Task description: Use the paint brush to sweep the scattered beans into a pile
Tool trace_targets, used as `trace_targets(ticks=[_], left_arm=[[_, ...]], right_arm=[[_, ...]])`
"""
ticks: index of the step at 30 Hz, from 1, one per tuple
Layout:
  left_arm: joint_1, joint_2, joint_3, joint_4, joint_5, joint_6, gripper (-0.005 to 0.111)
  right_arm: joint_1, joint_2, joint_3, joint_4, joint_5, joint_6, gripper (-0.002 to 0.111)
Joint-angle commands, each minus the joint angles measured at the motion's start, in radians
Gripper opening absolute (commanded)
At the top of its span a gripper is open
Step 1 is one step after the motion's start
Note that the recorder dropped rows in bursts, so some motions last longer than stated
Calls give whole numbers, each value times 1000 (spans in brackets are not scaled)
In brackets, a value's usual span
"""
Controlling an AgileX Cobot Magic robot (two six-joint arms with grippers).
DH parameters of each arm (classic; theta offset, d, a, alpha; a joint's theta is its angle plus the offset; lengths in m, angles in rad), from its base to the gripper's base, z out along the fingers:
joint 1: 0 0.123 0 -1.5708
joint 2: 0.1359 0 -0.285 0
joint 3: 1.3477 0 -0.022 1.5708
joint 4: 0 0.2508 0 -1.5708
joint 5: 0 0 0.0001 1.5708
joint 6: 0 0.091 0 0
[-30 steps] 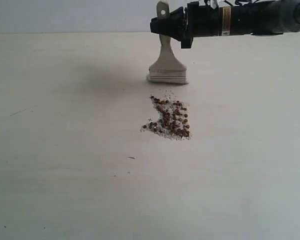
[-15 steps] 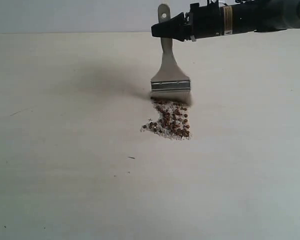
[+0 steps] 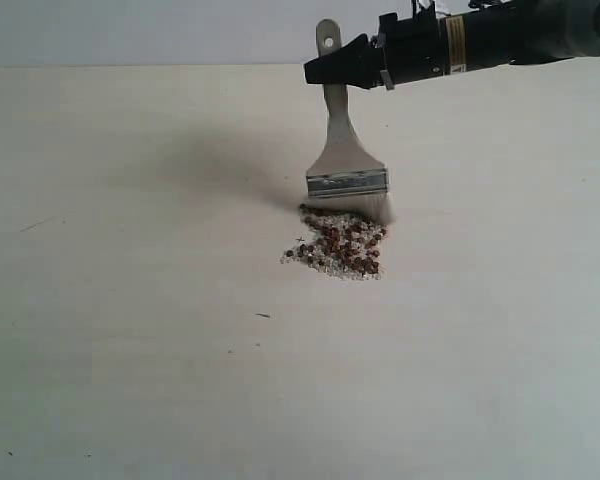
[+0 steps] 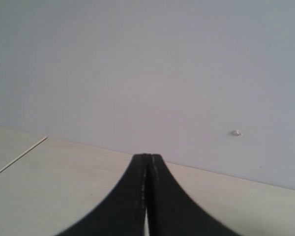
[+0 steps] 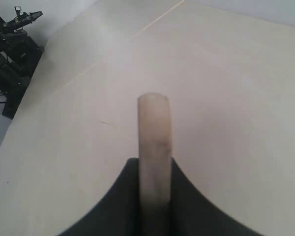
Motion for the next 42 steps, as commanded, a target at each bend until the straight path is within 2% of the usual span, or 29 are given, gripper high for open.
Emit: trace_targets(ticks=[1, 35, 42], left_arm=[[-5, -3, 3, -8, 1, 3, 0], [-5, -3, 3, -8, 1, 3, 0], [-5, -3, 3, -8, 1, 3, 0]], right_arm=[[8, -8, -2, -62, 2, 19, 0], [15, -39, -4, 102, 2, -210, 0], [32, -30, -4, 83, 2, -174, 0]])
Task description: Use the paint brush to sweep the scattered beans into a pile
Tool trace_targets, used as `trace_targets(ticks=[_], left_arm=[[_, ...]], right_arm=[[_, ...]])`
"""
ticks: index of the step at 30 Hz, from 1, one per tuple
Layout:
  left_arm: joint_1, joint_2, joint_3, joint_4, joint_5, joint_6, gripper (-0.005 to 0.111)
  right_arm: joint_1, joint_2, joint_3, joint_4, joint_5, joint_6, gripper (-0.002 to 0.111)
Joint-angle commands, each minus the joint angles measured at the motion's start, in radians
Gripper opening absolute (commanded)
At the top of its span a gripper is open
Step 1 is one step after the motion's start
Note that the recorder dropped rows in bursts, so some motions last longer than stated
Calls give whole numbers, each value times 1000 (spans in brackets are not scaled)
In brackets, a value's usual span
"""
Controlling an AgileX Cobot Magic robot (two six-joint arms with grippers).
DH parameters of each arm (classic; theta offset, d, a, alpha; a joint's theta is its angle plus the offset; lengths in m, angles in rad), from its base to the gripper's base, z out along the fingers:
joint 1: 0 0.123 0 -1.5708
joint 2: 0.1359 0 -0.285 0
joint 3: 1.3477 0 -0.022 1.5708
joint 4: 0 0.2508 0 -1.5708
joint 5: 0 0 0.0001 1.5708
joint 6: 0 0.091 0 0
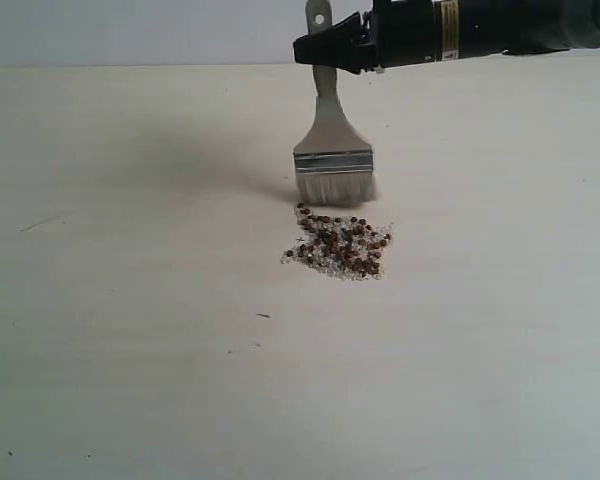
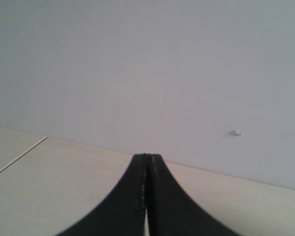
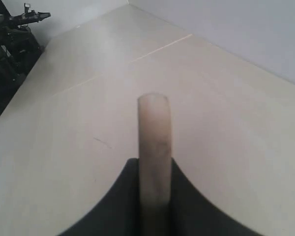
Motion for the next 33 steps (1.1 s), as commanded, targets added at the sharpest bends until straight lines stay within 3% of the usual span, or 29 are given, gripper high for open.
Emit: trace_targets(ticks=[1, 10, 21, 27, 30, 33], left_arm=[[-5, -3, 3, -8, 1, 3, 0], [-5, -3, 3, -8, 1, 3, 0], [-5, -3, 3, -8, 1, 3, 0], [-5, -3, 3, -8, 1, 3, 0], [-5, -3, 3, -8, 1, 3, 0], [-5, -3, 3, -8, 1, 3, 0]], right_arm=[[14, -3, -4, 5, 0, 46, 0], [17, -3, -4, -64, 0, 146, 0], [-3, -43, -4, 95, 0, 61, 0], [-43, -106, -2, 37, 0, 222, 0], [-54, -191, 92, 70, 0, 257, 0], [-66, -330, 234, 45, 188, 223, 0]])
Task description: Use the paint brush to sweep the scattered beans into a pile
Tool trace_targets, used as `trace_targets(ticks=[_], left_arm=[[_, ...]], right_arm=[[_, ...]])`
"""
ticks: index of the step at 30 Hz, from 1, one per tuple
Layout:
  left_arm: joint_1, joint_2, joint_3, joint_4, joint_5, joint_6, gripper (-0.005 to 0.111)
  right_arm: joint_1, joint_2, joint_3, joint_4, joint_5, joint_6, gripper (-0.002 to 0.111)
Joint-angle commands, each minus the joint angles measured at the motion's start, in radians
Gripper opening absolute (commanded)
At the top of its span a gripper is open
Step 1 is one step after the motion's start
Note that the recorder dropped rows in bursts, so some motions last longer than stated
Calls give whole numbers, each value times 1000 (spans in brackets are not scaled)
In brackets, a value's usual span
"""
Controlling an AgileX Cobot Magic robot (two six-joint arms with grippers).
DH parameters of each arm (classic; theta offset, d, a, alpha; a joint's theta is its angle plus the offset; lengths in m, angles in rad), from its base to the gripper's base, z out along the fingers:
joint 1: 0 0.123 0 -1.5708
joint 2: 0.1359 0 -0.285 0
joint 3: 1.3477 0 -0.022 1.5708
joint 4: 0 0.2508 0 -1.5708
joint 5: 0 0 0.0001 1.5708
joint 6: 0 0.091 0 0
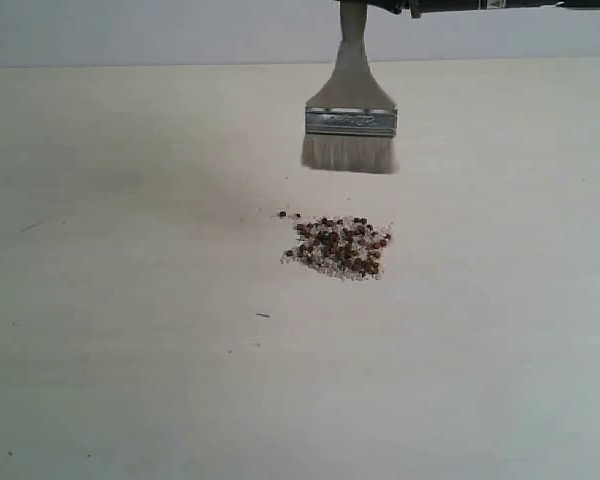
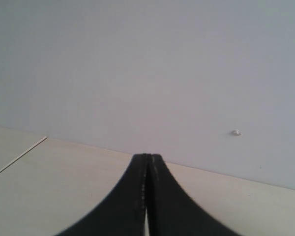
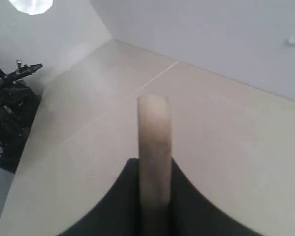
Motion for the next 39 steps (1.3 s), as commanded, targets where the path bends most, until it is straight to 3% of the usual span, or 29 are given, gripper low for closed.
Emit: trace_targets(ticks=[1, 6, 9, 16, 22, 31, 39], left_arm=[[-5, -3, 3, -8, 1, 3, 0], [-5, -3, 3, -8, 1, 3, 0], [-5, -3, 3, -8, 1, 3, 0], [-5, -3, 3, -8, 1, 3, 0], [-5, -3, 3, -8, 1, 3, 0], [-5, -3, 3, -8, 1, 3, 0], [-5, -3, 3, -8, 1, 3, 0]], right_arm=[[-14, -171, 151, -11, 192, -21, 0], [-14, -387, 349, -54, 426, -56, 0], [-14, -489, 401, -193, 532, 117, 0], [-93, -564, 421, -193, 356, 309, 0], [-102, -587, 511, -193, 438, 88, 0], [-99, -669, 622, -193, 996, 52, 0], [-99, -682, 622, -193, 1193, -88, 0]])
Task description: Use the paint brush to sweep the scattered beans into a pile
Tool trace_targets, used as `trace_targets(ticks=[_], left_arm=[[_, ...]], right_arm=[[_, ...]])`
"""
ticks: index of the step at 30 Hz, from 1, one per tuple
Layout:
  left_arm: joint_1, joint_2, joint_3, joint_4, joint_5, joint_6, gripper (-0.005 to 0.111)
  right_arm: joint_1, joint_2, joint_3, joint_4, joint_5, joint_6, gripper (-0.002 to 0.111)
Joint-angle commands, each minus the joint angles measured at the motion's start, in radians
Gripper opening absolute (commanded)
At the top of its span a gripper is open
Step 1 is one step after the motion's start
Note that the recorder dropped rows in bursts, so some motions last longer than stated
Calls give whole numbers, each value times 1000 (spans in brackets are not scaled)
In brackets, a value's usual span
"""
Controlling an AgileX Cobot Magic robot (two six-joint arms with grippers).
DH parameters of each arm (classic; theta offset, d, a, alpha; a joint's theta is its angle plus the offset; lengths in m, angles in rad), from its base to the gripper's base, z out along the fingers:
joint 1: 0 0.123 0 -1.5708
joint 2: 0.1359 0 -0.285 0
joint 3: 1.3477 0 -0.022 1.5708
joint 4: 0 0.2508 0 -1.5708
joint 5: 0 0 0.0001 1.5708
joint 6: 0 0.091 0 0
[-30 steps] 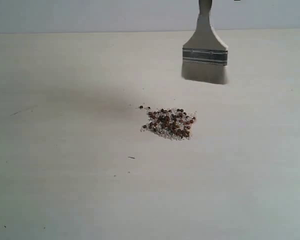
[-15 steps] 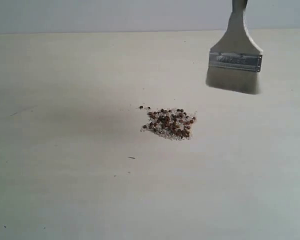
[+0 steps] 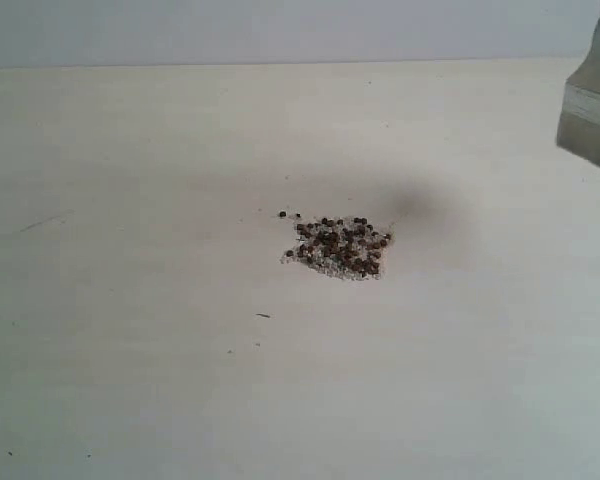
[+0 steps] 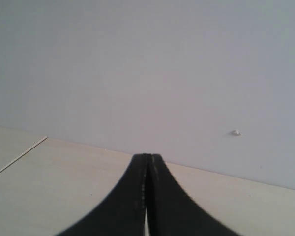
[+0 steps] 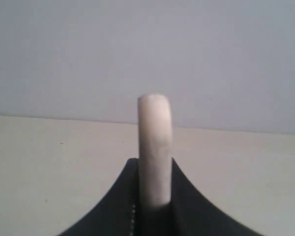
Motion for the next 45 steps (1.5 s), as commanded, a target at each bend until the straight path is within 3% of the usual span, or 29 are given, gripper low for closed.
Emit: trace_targets(ticks=[1, 7, 10, 13, 22, 26, 38, 45], left_arm=[[-5, -3, 3, -8, 1, 3, 0], [-5, -3, 3, -8, 1, 3, 0], [-5, -3, 3, -8, 1, 3, 0], [-5, -3, 3, -8, 1, 3, 0], [-5, -3, 3, -8, 1, 3, 0], [-5, -3, 3, -8, 1, 3, 0], [-5, -3, 3, -8, 1, 3, 0], [-5, -3, 3, -8, 1, 3, 0]], right_arm=[[-2, -8, 5, 7, 97, -137, 0], [-2, -8, 5, 20, 315, -390, 0], [-2, -8, 5, 146, 443, -567, 0], [-2, 15, -25, 425, 601, -810, 0], [-5, 150, -242, 1776, 979, -1824, 0], [-5, 224, -246, 2228, 1031, -2079, 0], [-3, 508, -244, 2784, 1043, -2535, 0], [-3, 601, -272, 2825, 976, -2580, 0]])
